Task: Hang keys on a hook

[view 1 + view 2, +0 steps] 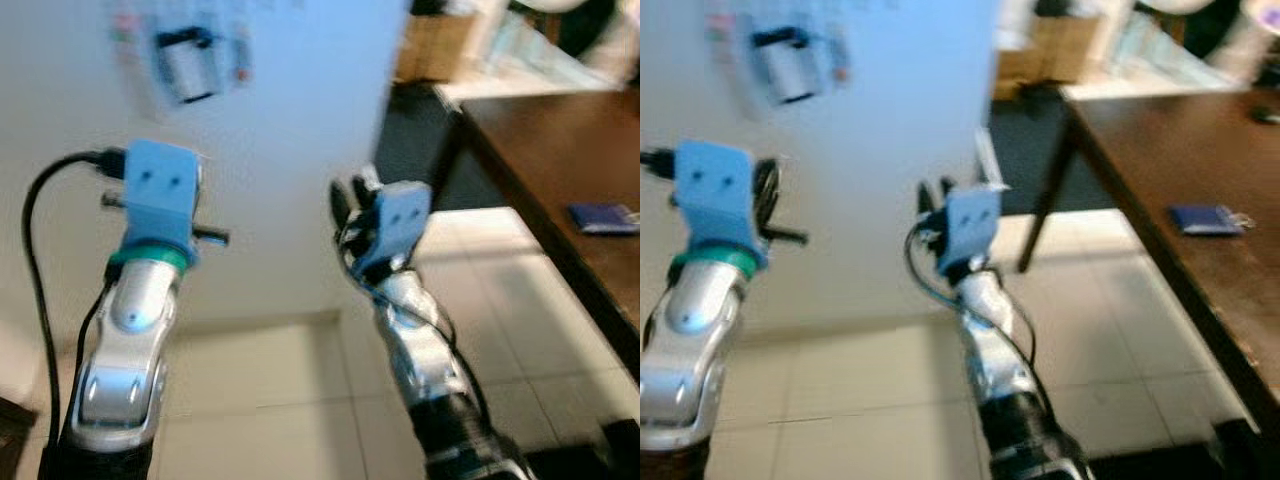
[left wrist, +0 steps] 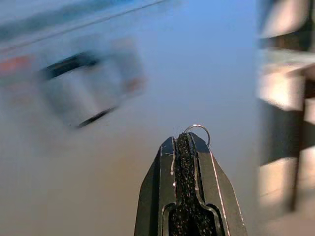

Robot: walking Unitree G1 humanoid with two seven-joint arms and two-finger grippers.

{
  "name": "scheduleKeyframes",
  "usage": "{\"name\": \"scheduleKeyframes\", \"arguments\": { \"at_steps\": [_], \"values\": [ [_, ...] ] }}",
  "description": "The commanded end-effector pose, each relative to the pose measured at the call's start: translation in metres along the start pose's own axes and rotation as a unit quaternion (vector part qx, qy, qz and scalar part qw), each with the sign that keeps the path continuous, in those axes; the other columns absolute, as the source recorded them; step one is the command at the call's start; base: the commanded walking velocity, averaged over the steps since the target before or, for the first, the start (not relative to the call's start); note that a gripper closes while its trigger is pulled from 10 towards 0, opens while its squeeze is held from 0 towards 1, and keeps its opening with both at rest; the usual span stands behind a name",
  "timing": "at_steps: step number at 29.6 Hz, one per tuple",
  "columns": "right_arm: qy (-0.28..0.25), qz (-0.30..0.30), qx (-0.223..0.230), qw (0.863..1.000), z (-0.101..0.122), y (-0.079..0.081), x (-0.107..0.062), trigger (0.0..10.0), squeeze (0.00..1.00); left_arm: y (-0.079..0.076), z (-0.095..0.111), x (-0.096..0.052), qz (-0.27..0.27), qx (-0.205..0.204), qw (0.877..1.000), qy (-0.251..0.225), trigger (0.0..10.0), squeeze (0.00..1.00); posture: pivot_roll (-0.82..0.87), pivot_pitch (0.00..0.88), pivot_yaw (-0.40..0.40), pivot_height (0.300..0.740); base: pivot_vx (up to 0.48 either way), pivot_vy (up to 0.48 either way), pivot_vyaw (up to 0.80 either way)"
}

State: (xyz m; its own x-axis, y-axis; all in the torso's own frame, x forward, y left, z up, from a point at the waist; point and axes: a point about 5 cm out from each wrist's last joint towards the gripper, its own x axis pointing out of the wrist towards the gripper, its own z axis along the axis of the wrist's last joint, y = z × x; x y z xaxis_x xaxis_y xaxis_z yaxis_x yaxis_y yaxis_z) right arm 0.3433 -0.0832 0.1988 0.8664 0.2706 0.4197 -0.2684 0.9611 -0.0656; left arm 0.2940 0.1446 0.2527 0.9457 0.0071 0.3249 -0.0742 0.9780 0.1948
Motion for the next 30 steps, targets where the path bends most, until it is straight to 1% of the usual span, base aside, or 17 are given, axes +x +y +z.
{"name": "scheduleKeyframes", "arguments": {
  "at_steps": [1, 2, 5, 15, 17, 18, 21, 23, 26, 27, 28, 29, 30],
  "values": [
    [0.011, -0.009, 0.002, 1.0, -0.004, -0.004, -0.003, 10.0, 0.0, -0.004, 0.003, 0.0, -0.008, 0.002, 1.0, -0.008, 10.0, 0.0, -0.01, 0.018, 0.1, 0.74, 0.45, 0.0, -0.8],
    [0.011, -0.009, 0.0, 1.0, -0.004, -0.004, -0.003, 10.0, 0.0, -0.004, 0.003, 0.0, -0.009, 0.001, 1.0, -0.008, 10.0, 0.0, -0.01, 0.018, 0.1, 0.74, 0.45, 0.0, -0.8],
    [0.01, -0.004, -0.014, 1.0, -0.003, -0.004, -0.002, 10.0, 0.0, -0.004, 0.003, 0.001, -0.008, 0.0, 1.0, -0.009, 10.0, 0.0, -0.01, 0.018, 0.1, 0.74, 0.45, 0.0, 0.0],
    [0.005, 0.012, -0.023, 1.0, -0.002, -0.001, -0.002, 10.0, 0.0, -0.004, 0.006, 0.001, -0.001, -0.002, 1.0, -0.014, 10.0, 0.0, -0.01, 0.022, 0.095, 0.74, 0.45, 0.0, 0.0],
    [0.004, 0.02, -0.024, 0.999, -0.002, 0.001, -0.002, 10.0, 0.0, -0.002, 0.008, 0.002, 0.008, 0.0, 1.0, -0.017, 10.0, 0.0, -0.01, 0.022, 0.095, 0.74, 0.45, 0.0, 0.0],
    [0.004, 0.028, -0.027, 0.999, -0.002, 0.002, -0.003, 10.0, 0.0, 0.0, 0.009, 0.003, 0.022, 0.006, 1.0, -0.021, 10.0, 0.0, -0.01, 0.022, 0.095, 0.74, 0.45, 0.0, 0.0],
    [0.004, 0.028, -0.027, 0.999, -0.002, 0.002, -0.003, 10.0, 0.0, 0.0, 0.009, 0.003, 0.022, 0.006, 1.0, -0.021, 10.0, 0.0, -0.01, 0.022, 0.095, 0.74, 0.45, 0.0, 0.0],
    [0.005, 0.039, -0.035, 0.999, -0.002, 0.004, -0.005, 10.0, 0.0, 0.01, 0.012, 0.001, 0.056, 0.02, 0.998, -0.033, 10.0, 0.0, -0.01, 0.027, 0.097, 0.74, 0.416, 0.0, 0.8],
    [0.005, 0.039, -0.035, 0.999, -0.002, 0.004, -0.005, 10.0, 0.0, 0.01, 0.012, 0.001, 0.056, 0.02, 0.998, -0.033, 10.0, 0.0, -0.01, 0.027, 0.097, 0.74, 0.382, 0.0, 0.8],
    [0.006, 0.041, -0.038, 0.998, -0.003, 0.005, -0.006, 10.0, 0.0, 0.016, 0.014, -0.001, 0.069, 0.018, 0.996, -0.044, 10.0, 0.0, -0.01, 0.027, 0.097, 0.74, 0.0, 0.0, 0.0],
    [0.006, 0.041, -0.038, 0.998, -0.003, 0.005, -0.006, 10.0, 0.0, 0.016, 0.014, -0.001, 0.069, 0.018, 0.996, -0.044, 10.0, 0.0, -0.01, 0.027, 0.097, 0.74, 0.0, 0.0, 0.0],
    [0.009, 0.045, -0.035, 0.998, -0.005, 0.005, -0.007, 10.0, 0.0, 0.02, 0.018, -0.006, 0.075, 0.019, 0.995, -0.061, 10.0, 0.0, -0.01, 0.027, 0.097, 0.74, 0.0, 0.0, 0.0],
    [0.009, 0.045, -0.035, 0.998, -0.005, 0.005, -0.007, 10.0, 0.0, 0.02, 0.018, -0.006, 0.075, 0.019, 0.995, -0.061, 10.0, 0.0, -0.01, 0.027, 0.097, 0.74, 0.0, 0.0, 0.0]
  ]
}}
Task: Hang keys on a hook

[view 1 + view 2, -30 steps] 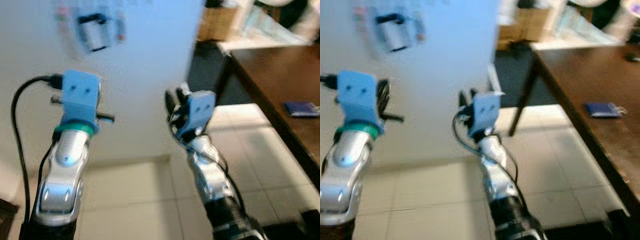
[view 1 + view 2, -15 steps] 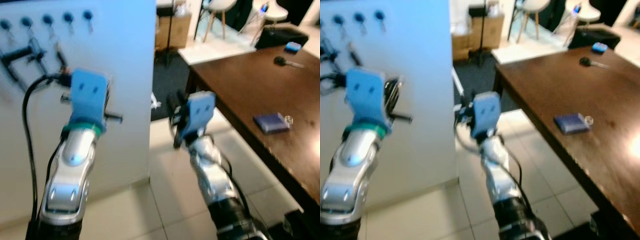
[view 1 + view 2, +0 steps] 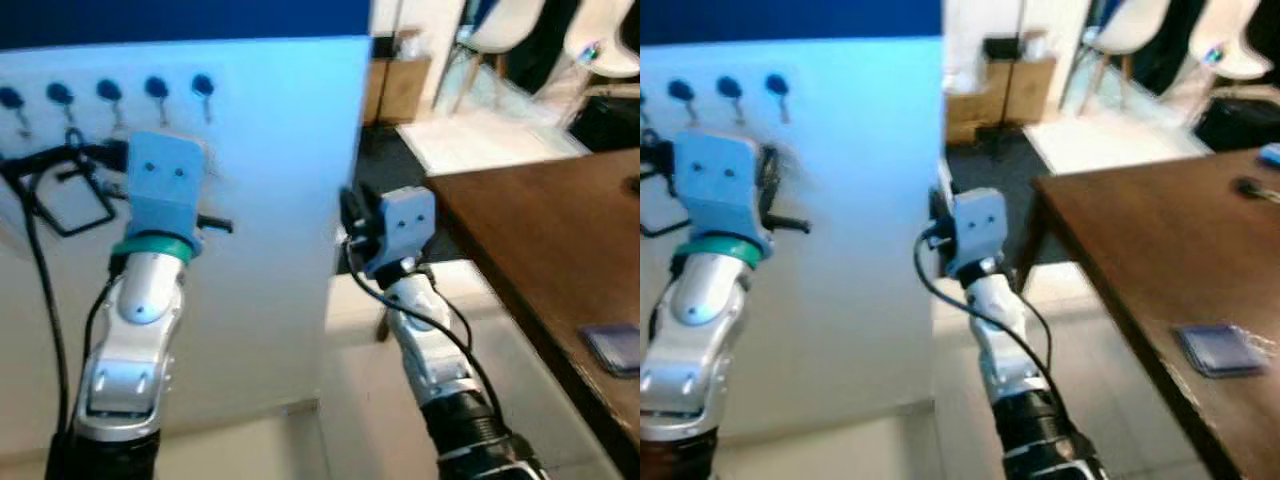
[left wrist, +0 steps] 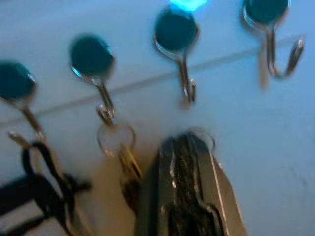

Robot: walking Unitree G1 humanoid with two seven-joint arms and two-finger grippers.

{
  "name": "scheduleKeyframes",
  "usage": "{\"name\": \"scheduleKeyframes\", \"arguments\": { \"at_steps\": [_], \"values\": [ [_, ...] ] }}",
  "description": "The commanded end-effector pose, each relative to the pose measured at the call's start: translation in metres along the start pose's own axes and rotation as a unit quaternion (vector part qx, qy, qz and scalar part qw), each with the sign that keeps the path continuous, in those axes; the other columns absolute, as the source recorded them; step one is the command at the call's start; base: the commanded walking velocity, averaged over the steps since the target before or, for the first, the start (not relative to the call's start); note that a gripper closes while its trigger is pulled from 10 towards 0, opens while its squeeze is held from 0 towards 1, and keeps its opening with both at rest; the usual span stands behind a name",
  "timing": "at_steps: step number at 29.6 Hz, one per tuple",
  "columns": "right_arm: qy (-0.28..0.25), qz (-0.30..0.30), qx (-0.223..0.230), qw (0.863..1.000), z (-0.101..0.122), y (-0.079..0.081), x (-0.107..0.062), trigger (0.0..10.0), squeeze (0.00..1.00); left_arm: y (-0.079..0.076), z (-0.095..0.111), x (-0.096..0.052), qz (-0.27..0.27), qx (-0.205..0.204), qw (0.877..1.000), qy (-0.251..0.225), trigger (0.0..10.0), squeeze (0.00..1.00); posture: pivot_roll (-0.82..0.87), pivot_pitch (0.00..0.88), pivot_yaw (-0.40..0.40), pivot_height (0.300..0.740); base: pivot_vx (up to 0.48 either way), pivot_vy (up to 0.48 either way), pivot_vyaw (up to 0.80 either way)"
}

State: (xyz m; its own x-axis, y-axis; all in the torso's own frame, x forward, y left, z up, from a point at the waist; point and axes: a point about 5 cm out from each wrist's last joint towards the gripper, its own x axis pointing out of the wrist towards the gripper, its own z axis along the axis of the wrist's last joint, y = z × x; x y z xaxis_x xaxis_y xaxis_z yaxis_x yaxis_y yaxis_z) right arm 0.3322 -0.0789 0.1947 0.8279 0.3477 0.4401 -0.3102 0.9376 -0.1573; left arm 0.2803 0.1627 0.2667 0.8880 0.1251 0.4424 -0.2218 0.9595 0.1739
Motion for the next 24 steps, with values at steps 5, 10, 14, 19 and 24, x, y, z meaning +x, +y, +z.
{"name": "scheduleKeyframes", "arguments": {
  "at_steps": [5, 10, 14, 19, 24],
  "values": [
    [0.052, 0.02, 0.001, 0.998, -0.018, -0.002, -0.009, 10.0, 0.0, 0.005, 0.013, -0.01, -0.007, -0.005, 1.0, -0.03, 10.0, 0.0, 0.0, 0.034, 0.093, 0.74, 0.0, 0.0, 0.0],
    [0.056, 0.019, 0.0, 0.998, -0.02, -0.002, -0.011, 10.0, 0.0, 0.004, 0.014, -0.011, -0.009, -0.004, 1.0, -0.029, 10.0, 0.0, 0.0, 0.039, 0.091, 0.74, 0.0, 0.0, 0.0],
    [0.06, 0.018, -0.002, 0.998, -0.022, -0.002, -0.012, 10.0, 0.0, 0.002, 0.013, -0.01, -0.011, -0.004, 0.999, -0.03, 10.0, 0.0, 0.0, 0.038, 0.092, 0.74, 0.0, 0.0, 0.0],
    [0.063, 0.019, -0.004, 0.998, -0.023, -0.002, -0.014, 10.0, 0.0, 0.001, 0.01, -0.009, -0.013, -0.003, 1.0, -0.023, 10.0, 0.0, 0.0, 0.037, 0.093, 0.74, 0.0, 0.0, 0.0],
    [0.07, 0.022, -0.01, 0.997, -0.024, -0.004, -0.019, 10.0, 0.0, 0.004, 0.009, -0.011, -0.02, -0.031, 0.999, -0.006, 10.0, 0.0, 0.0, 0.036, 0.08, 0.74, 0.0, 0.0, 0.0]
  ]
}}
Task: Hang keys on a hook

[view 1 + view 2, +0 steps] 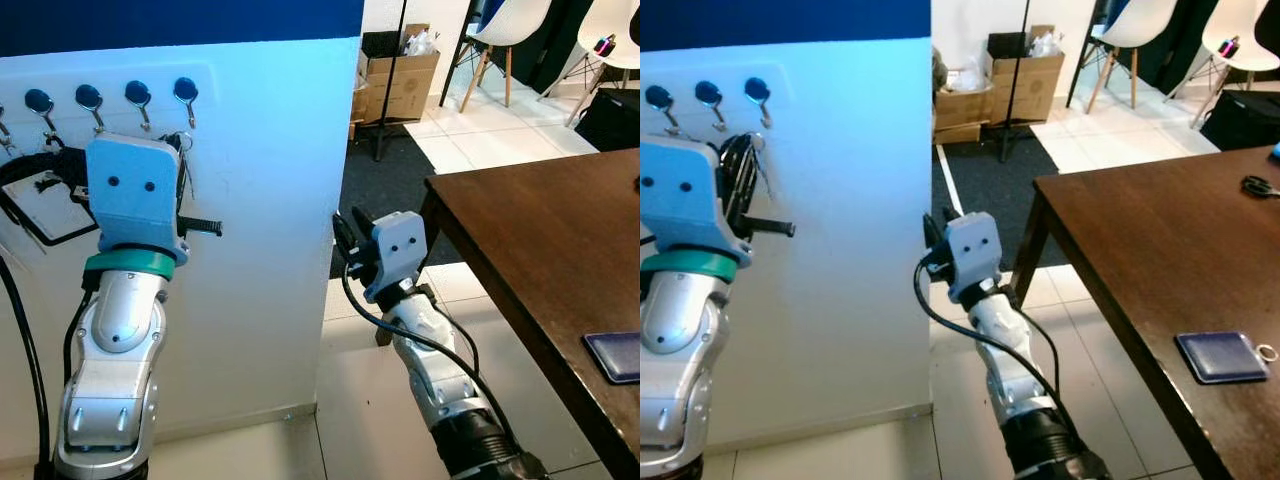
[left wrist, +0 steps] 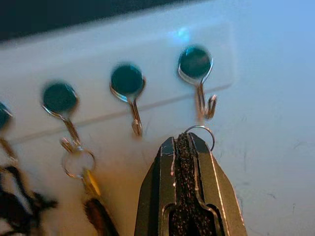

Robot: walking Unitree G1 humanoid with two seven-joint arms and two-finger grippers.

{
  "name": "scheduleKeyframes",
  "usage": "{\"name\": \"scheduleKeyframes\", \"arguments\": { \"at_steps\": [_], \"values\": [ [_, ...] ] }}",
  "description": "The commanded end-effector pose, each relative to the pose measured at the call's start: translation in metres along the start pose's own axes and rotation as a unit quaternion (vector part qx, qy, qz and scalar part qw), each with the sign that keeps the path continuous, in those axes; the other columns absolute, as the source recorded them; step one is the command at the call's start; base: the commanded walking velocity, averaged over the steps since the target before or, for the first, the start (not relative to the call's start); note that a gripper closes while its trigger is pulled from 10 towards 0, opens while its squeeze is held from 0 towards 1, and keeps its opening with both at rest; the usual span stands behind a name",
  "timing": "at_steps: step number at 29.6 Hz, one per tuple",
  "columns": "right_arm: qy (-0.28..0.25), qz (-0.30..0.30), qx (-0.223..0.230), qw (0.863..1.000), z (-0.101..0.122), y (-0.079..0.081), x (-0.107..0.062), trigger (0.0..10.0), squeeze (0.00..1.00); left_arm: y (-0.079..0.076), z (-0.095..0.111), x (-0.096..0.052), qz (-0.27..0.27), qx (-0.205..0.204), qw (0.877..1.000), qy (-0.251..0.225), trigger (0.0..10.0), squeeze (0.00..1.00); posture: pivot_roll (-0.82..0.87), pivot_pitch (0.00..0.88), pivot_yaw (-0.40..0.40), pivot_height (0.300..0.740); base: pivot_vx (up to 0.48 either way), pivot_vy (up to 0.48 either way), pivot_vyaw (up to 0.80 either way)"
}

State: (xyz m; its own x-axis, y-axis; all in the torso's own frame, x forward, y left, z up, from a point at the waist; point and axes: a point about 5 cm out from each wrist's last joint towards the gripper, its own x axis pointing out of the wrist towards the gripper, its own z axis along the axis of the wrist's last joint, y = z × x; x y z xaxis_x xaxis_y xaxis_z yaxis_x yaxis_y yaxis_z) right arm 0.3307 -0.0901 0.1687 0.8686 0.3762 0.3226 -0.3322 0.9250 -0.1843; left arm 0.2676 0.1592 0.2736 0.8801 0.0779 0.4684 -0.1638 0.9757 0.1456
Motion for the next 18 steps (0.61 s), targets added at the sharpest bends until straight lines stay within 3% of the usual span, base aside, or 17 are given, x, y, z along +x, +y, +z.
{"name": "scheduleKeyframes", "arguments": {
  "at_steps": [1, 5, 11, 17, 18],
  "values": [
    [0.01, 0.005, -0.003, 1.0, -0.002, 0.001, -0.004, 10.0, 0.0, 0.004, -0.002, -0.002, -0.002, -0.009, 1.0, 0.012, 10.0, 0.0, 0.0, 0.036, 0.08, 0.74, 0.0, 0.0, 0.0],
    [0.016, -0.013, -0.004, 1.0, 0.001, -0.012, -0.024, 10.0, 0.0, 0.021, 0.008, -0.004, -0.004, 0.017, 1.0, -0.01, 10.0, 0.0, 0.0, 0.039, 0.066, 0.74, 0.0, 0.0, 0.0],
    [0.016, -0.011, 0.003, 1.0, 0.011, -0.017, -0.041, 10.0, 0.0, 0.035, 0.017, -0.012, -0.003, 0.029, 0.999, -0.016, 10.0, 0.0, -0.01, 0.044, 0.055, 0.74, 0.0, 0.0, 0.0],
    [0.021, -0.002, 0.008, 1.0, 0.013, -0.02, -0.047, 10.0, 0.0, 0.036, 0.019, -0.016, -0.014, 0.016, 1.0, -0.009, 10.0, 0.0, -0.02, 0.049, 0.045, 0.74, 0.0, 0.0, 0.0],
    [0.03, -0.003, 0.016, 0.999, 0.01, -0.024, -0.045, 10.0, 0.0, 0.029, 0.015, -0.025, -0.07, -0.008, 0.997, 0.011, 10.0, 0.0, -0.03, 0.055, 0.027, 0.74, 0.0, 0.0, 0.0]
  ]
}}
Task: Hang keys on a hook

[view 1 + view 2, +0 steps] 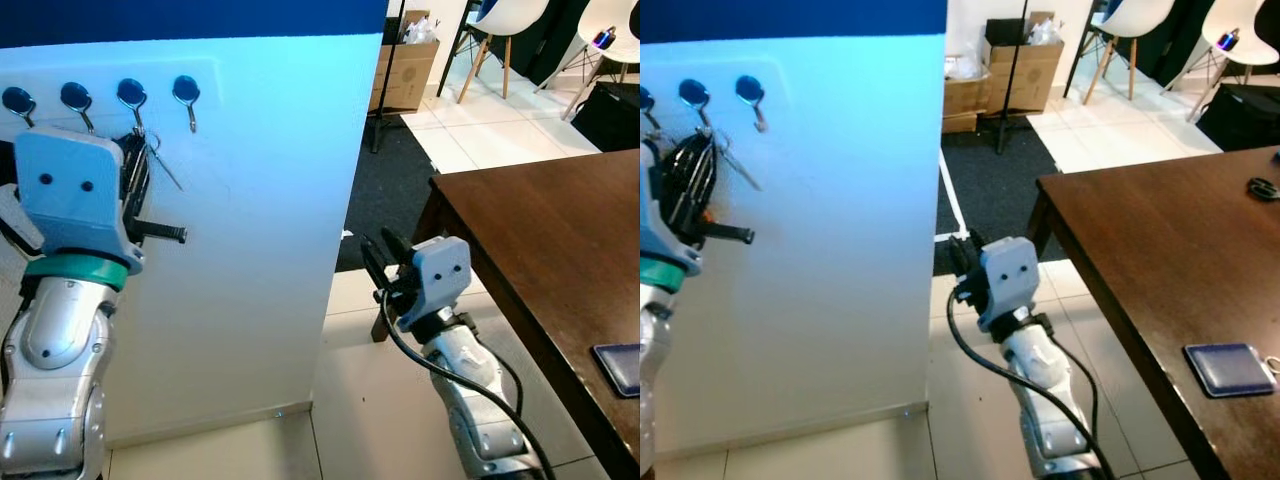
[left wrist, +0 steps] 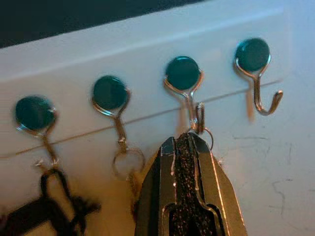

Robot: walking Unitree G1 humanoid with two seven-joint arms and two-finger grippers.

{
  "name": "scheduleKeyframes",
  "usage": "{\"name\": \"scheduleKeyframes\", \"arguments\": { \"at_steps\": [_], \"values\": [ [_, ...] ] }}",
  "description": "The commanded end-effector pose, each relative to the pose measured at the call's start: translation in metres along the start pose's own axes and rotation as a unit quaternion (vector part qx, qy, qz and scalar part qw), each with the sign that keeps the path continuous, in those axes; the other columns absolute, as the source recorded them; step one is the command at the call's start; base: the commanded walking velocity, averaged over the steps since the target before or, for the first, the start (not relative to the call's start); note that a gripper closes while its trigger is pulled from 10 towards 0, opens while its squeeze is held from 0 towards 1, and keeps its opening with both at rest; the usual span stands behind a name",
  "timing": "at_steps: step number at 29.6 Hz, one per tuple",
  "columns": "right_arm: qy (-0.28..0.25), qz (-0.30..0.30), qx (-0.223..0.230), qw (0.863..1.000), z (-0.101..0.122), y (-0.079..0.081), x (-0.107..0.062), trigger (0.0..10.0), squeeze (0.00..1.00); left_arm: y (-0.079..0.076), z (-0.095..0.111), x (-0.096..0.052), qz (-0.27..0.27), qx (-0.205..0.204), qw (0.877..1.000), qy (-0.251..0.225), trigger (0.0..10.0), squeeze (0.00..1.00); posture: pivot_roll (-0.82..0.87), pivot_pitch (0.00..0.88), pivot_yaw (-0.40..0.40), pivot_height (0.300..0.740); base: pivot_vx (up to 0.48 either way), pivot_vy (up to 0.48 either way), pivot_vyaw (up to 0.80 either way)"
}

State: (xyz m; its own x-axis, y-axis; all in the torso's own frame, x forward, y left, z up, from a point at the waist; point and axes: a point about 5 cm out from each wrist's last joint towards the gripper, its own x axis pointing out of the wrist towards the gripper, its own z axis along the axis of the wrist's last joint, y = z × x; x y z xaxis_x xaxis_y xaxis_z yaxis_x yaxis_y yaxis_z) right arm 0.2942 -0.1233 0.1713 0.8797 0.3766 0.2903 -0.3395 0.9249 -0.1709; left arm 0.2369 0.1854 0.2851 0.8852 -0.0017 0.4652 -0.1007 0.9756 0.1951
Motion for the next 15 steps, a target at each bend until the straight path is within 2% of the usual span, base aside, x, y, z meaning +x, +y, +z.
{"name": "scheduleKeyframes", "arguments": {
  "at_steps": [1, 2, 3, 5, 9, 13, 15],
  "values": [
    [0.016, -0.004, 0.011, 1.0, -0.006, -0.009, 0.002, 10.0, 0.0, -0.011, -0.006, -0.012, -0.074, -0.031, 0.996, 0.028, 10.0, 0.0, -0.03, 0.058, 0.02, 0.74, 0.0, 0.0, 0.0],
    [0.016, -0.004, 0.011, 1.0, -0.006, -0.009, 0.002, 10.0, 0.0, -0.011, -0.006, -0.012, -0.074, -0.031, 0.996, 0.028, 10.0, 0.0, -0.03, 0.058, 0.02, 0.74, 0.0, 0.0, 0.0],
    [0.022, -0.004, 0.014, 1.0, -0.008, -0.011, 0.005, 10.0, 0.0, -0.017, -0.008, -0.018, -0.107, -0.045, 0.992, 0.039, 10.0, 0.0, -0.03, 0.058, 0.02, 0.74, 0.0, 0.0, 0.0],
    [0.024, -0.001, 0.013, 1.0, -0.009, -0.011, 0.01, 10.0, 0.0, -0.019, -0.012, -0.021, -0.118, -0.047, 0.991, 0.047, 10.0, 0.0, -0.04, 0.061, 0.017, 0.74, 0.0, 0.0, 0.0],
    [0.026, 0.002, 0.014, 1.0, -0.011, -0.01, 0.015, 10.0, 0.0, -0.02, -0.014, -0.021, -0.113, -0.048, 0.991, 0.05, 10.0, 0.0, -0.04, 0.061, 0.008, 0.74, 0.0, 0.0, 0.0],
    [0.045, -0.005, 0.019, 0.999, -0.017, -0.011, 0.02, 10.0, 0.0, -0.014, -0.012, -0.019, -0.091, -0.049, 0.994, 0.045, 10.0, 0.0, -0.03, 0.061, -0.002, 0.74, 0.0, 0.0, 0.0],
    [0.049, -0.005, 0.024, 0.999, -0.017, -0.008, 0.02, 10.0, 0.0, 0.002, -0.002, -0.007, -0.047, -0.045, 0.998, 0.022, 10.0, 0.0, -0.02, 0.065, -0.004, 0.74, 0.0, 0.0, 0.0]
  ]
}}
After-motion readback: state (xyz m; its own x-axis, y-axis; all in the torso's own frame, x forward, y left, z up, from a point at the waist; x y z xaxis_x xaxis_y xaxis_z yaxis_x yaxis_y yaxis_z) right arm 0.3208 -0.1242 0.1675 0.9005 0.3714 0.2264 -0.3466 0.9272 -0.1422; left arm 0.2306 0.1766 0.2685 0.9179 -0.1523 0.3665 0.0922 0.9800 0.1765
